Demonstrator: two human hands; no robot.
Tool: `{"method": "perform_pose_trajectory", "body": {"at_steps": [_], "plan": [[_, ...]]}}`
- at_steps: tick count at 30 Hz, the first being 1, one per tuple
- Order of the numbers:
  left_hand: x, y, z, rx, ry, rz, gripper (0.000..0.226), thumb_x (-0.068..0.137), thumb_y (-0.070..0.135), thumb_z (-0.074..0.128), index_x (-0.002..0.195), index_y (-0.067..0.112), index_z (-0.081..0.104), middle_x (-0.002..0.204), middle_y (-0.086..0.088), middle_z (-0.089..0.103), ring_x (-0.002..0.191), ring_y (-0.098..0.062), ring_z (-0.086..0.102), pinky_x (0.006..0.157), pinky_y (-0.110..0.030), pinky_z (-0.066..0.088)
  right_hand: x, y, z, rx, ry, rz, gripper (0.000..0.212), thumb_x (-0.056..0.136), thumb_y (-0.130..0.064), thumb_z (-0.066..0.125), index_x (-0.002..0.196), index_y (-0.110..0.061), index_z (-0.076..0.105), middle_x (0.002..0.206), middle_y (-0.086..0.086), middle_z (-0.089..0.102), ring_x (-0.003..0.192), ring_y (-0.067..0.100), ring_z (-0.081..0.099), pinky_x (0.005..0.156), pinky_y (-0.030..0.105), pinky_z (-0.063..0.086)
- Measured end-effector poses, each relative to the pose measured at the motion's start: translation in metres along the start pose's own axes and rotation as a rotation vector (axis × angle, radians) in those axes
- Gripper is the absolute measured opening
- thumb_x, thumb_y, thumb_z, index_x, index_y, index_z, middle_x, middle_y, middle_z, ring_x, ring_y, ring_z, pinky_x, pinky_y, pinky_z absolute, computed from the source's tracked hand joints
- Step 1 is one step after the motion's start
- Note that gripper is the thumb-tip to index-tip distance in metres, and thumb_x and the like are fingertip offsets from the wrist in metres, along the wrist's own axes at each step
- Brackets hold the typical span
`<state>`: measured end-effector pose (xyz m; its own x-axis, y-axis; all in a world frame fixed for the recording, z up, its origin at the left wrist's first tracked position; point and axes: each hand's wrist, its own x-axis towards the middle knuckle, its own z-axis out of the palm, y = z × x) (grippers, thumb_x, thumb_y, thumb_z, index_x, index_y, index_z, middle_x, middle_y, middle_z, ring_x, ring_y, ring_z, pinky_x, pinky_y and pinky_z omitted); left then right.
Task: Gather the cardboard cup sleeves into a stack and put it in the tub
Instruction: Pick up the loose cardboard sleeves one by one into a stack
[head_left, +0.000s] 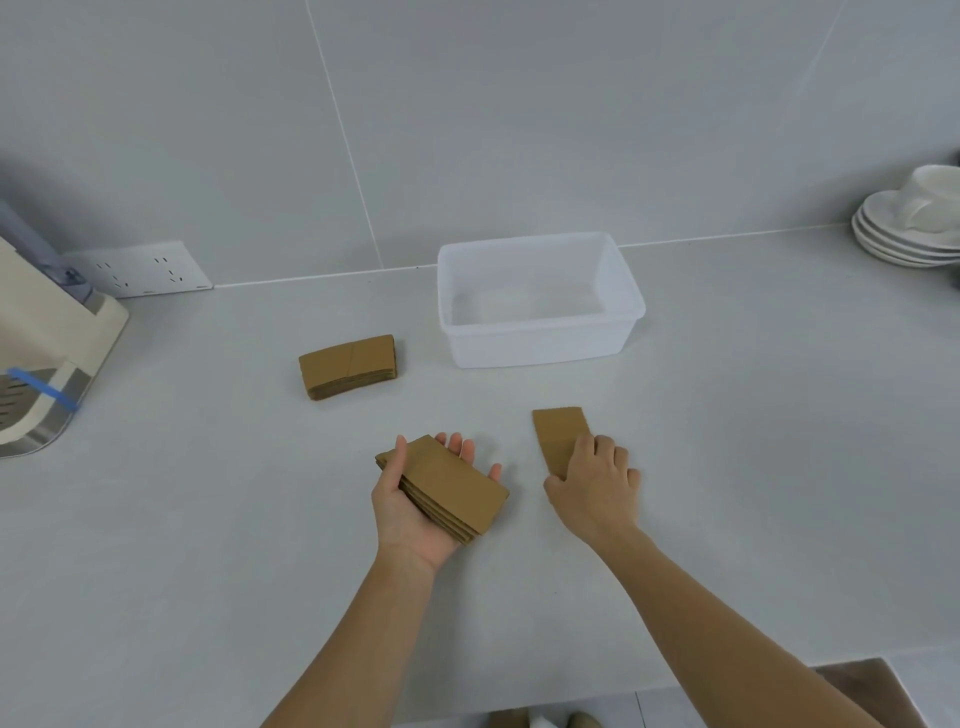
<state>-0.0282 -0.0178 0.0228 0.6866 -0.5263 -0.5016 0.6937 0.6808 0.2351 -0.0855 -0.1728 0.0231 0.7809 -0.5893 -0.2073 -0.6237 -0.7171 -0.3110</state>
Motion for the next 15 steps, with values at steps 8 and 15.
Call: {"method": "perform_pose_trajectory", "body": {"at_steps": [8, 15], "plan": [[-0.002, 0.006, 0.006, 0.018, 0.010, -0.032, 0.053, 0.071, 0.049, 0.068, 0.109, 0.013, 0.061, 0.104, -0.006, 0.066, 0.097, -0.023, 0.065, 0.086, -0.054, 0.052, -0.007, -0.031, -0.037, 0.395, -0.076, -0.081, 0.055, 0.078, -0.022, 0.057, 0.129, -0.010, 0.038, 0.125, 0.008, 0.046, 0.117, 0.026, 0.040, 0.098, 0.038, 0.034], [-0.006, 0.013, 0.008, 0.184, -0.017, -0.044, 0.057, 0.070, 0.058, 0.059, 0.090, 0.007, 0.075, 0.095, -0.015, 0.074, 0.083, -0.031, 0.070, 0.081, -0.044, 0.052, -0.039, -0.068, -0.046, 0.505, -0.217, -0.336, 0.057, 0.078, -0.024, 0.057, 0.131, -0.018, 0.037, 0.128, 0.000, 0.044, 0.118, 0.018, 0.038, 0.104, 0.040, 0.035]]}}
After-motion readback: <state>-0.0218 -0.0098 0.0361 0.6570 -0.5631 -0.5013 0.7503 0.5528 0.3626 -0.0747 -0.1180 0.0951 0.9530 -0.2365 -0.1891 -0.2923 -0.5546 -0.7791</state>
